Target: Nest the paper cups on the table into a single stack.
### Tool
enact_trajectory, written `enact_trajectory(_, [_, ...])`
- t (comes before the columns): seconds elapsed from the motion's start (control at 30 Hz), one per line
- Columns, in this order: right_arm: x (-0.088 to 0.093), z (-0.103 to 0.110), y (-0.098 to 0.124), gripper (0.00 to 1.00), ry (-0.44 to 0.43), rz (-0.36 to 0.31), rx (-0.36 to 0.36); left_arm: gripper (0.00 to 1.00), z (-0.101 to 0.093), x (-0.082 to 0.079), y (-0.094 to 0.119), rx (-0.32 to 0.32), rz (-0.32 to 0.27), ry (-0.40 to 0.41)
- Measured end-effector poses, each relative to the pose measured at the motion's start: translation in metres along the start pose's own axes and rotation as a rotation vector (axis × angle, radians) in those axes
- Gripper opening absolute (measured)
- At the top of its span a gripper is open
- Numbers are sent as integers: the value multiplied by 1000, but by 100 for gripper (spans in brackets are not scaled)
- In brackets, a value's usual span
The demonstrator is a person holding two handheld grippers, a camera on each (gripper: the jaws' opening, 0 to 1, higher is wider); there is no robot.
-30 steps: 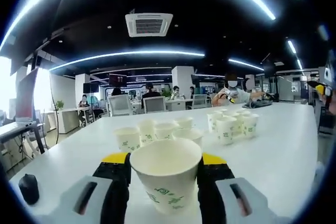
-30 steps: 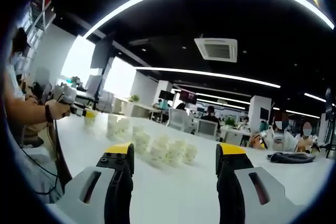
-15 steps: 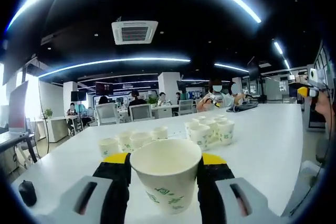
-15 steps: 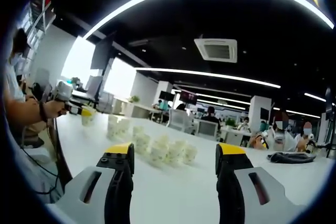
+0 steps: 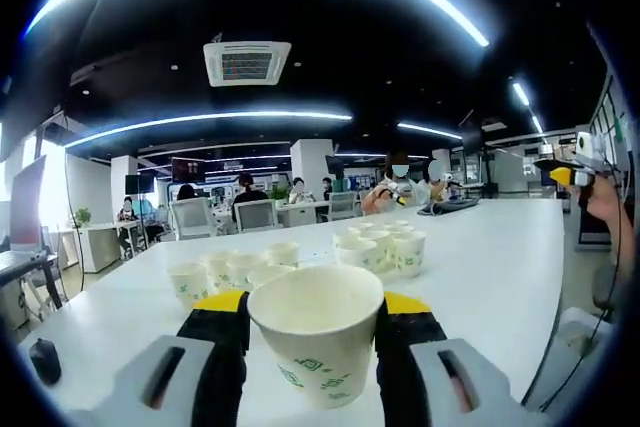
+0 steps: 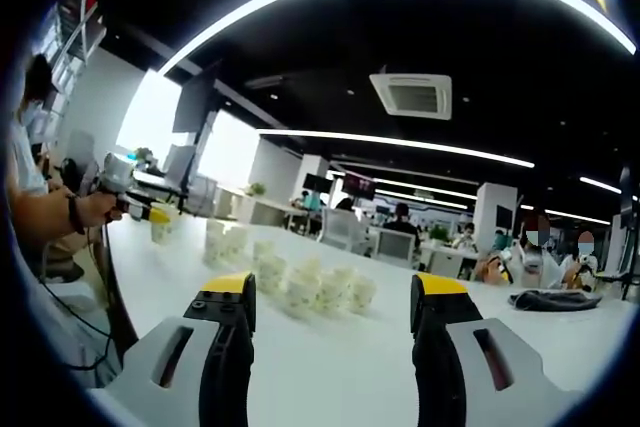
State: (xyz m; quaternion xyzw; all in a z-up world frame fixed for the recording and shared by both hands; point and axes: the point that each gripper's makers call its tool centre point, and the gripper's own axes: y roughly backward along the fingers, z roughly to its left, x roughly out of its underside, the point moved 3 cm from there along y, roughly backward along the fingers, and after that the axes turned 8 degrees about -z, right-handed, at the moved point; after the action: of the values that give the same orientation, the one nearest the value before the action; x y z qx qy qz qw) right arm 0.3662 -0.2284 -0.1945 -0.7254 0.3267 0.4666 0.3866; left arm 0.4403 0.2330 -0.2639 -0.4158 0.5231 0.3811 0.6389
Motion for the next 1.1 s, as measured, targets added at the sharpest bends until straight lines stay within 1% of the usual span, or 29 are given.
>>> enact_trajectory(0.3, [0,2,-1,65,2,1,-8,53,-22,-2,-8,43,-15,10])
enact_trajectory(0.43, [0,0,0,65,1,-1,-4,53,-29,3,-12,55,-12,19])
enact_trajectory(0.83, [1,-6,2,65,3,-3,7,53,-59,13,-20,93,-7,46])
enact_trajectory(1.0, [0,-7,4,65,3,-7,11,53,-71,11,-26,103,-10,28])
enact_trajectory(1.07, [0,-7,5,65,1,-12,11,53,-73,11,-27,99,-5,3])
enact_trajectory(1.1, [0,-8,6,65,-2,-16,13,53,-75,10,-26,96,-9,3])
